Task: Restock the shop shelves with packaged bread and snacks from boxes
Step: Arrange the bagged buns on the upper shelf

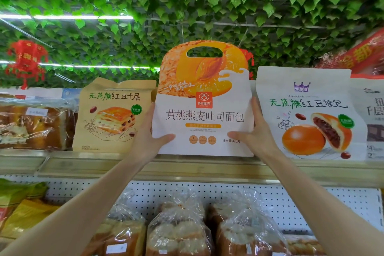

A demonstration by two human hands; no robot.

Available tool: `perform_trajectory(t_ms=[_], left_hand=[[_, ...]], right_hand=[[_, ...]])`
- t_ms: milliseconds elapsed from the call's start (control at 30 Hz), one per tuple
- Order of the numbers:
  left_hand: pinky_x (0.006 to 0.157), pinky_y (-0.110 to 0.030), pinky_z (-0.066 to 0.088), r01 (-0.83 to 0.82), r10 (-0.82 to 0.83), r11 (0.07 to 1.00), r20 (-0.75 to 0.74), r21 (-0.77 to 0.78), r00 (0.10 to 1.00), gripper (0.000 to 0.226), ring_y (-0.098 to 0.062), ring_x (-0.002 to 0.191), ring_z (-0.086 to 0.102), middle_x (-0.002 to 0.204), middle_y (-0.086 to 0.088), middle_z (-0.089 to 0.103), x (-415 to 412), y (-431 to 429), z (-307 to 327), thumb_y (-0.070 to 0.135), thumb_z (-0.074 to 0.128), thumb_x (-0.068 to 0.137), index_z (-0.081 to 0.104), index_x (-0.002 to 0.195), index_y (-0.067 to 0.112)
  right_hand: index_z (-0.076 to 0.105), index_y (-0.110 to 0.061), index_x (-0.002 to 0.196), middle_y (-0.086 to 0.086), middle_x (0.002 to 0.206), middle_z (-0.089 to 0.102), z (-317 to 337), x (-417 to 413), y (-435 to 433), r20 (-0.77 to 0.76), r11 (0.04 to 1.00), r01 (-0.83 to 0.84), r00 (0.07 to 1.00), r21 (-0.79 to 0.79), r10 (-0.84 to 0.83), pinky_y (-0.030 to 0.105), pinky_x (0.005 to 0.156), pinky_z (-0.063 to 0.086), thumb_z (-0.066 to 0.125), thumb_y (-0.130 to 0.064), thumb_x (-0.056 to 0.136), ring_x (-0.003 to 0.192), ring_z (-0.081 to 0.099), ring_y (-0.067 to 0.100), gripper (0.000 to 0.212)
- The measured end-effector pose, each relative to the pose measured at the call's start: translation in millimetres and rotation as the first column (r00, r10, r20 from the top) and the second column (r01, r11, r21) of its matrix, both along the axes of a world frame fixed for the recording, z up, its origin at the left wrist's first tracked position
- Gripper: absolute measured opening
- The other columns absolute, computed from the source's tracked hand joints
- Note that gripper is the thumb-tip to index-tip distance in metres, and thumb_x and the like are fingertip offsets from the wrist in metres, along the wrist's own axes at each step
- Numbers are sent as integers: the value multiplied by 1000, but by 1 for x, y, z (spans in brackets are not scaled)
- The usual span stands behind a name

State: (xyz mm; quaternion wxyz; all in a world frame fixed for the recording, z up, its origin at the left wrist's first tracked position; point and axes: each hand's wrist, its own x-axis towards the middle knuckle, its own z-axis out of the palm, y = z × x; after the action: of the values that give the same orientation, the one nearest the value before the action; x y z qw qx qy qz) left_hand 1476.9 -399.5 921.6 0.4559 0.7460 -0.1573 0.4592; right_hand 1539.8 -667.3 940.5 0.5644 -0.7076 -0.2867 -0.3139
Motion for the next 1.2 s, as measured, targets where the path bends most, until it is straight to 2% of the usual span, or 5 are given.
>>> perform_trajectory(t_ms=[700, 867, 1033, 1133, 1200], left_hand=[[113, -39, 33, -19, 20, 999, -23, 48, 1000, 99, -12, 140, 32, 154, 11, 32, 6, 2, -4, 10, 77, 79, 16, 155, 26], [106, -23, 27, -25, 27, 998, -35, 49, 999, 96, -5, 137, 28, 151, 14, 29, 3, 0, -4, 9, 75, 81, 15, 154, 25], [104, -24, 30, -12, 16, 998, -66, 57, 998, 94, -1, 129, 28, 141, 21, 29, 1, 2, -2, 9, 75, 81, 18, 153, 28], [106, -27, 36, -16, 24, 996, -94, 86, 995, 91, -6, 127, 39, 142, 16, 37, 0, 6, 1, 9, 76, 80, 25, 151, 33], [94, -29, 47, -77, 96, 983, -105, 166, 990, 89, -15, 113, 55, 144, 13, 43, -2, 9, 6, 13, 78, 79, 29, 149, 38]], right_hand=[[7, -34, 154, -9, 144, 45, -8, 4, 1, -28, 1000, 11, 1000, -10, -11, 41, 99, 49, 80, -1, 73, 127, 48, 16, 115], [8, -32, 154, -10, 146, 41, -9, 1, 0, -21, 1000, 10, 1000, -14, -10, 27, 93, 46, 79, -1, 74, 124, 44, 9, 112], [9, -30, 155, -14, 138, 39, -8, -3, 1, -16, 997, 47, 999, -55, -48, 16, 89, 40, 78, -2, 76, 121, 39, 5, 109], [11, -31, 154, -5, 150, 38, -6, -6, -1, 10, 976, 154, 988, -154, -154, 27, 101, 39, 80, -8, 76, 133, 40, 16, 107], [12, -31, 154, 3, 150, 40, -3, -9, -1, 64, 920, 273, 962, -282, -266, 36, 104, 38, 80, -16, 77, 134, 40, 24, 104]])
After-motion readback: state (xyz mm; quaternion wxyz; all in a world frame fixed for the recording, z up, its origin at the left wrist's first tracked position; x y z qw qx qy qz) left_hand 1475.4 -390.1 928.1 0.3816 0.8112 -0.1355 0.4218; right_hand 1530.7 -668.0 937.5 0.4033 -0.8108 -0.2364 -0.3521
